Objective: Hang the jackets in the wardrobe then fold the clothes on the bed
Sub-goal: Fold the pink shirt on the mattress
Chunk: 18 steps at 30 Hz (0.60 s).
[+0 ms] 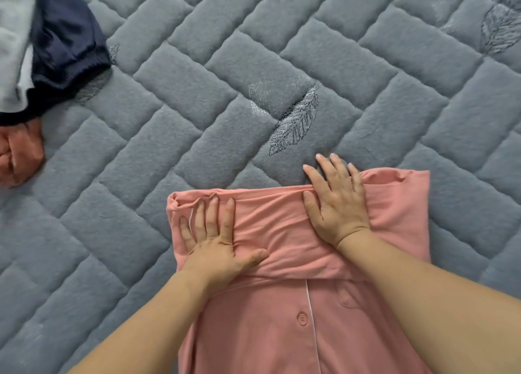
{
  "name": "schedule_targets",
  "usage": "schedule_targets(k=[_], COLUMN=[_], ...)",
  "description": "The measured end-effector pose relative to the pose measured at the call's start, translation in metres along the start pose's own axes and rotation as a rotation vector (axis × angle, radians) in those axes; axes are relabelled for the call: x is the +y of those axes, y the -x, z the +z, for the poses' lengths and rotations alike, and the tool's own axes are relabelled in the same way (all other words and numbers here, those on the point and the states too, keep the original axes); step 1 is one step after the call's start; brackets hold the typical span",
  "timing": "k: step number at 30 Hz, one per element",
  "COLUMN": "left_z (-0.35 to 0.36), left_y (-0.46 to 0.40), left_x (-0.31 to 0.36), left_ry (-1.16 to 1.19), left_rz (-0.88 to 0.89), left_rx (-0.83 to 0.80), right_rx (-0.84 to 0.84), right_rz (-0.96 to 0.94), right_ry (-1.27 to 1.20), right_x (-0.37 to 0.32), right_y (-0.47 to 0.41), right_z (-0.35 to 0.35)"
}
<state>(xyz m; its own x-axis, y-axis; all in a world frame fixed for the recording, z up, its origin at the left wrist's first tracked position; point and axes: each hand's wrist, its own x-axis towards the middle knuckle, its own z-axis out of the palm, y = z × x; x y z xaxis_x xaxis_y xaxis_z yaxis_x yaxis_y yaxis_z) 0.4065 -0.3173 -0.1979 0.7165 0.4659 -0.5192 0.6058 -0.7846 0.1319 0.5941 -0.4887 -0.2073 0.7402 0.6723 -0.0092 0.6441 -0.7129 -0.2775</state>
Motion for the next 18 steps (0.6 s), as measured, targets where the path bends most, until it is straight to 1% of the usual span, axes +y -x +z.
schedule_targets(k=[4,6,8,11,14,16,18], left_z=[0.005,0.006,0.015,0.05,0.095,0.116,0.127], left_y=[0.0,0.008,0.026,0.078,0.148,0.181,0.205], left_x=[0.002,0.007,0.014,0.024,0.028,0.027,0.023], left_ry=[-0.062,-0.086,-0.088,0.049,0.092,0.089,0.137], left_rz=[-0.003,-0.042,-0.142,-0.327,-0.418,-0.479,-0.543], left_rx=[0.107,0.166,0.227,0.292,0.224,0.164,0.112], right_rx=[-0.004,0.002,0.005,-0.032,-0.101,-0.139,-0.184], right_rz=[0.021,0.018,0.038,0.088,0.106,0.181,0.293], right_ry=[-0.019,-0.012,0.03,0.108,0.204,0.244,0.234], right_x=[0.0,0.0,0.004,0.031,0.047,0.044,0.038], right_y=[0.003,0.007,0.018,0.063,0.148,0.209,0.256], right_z=[-0.001,-0.005,-0.008,-0.014,-0.018,-0.016,-0.011])
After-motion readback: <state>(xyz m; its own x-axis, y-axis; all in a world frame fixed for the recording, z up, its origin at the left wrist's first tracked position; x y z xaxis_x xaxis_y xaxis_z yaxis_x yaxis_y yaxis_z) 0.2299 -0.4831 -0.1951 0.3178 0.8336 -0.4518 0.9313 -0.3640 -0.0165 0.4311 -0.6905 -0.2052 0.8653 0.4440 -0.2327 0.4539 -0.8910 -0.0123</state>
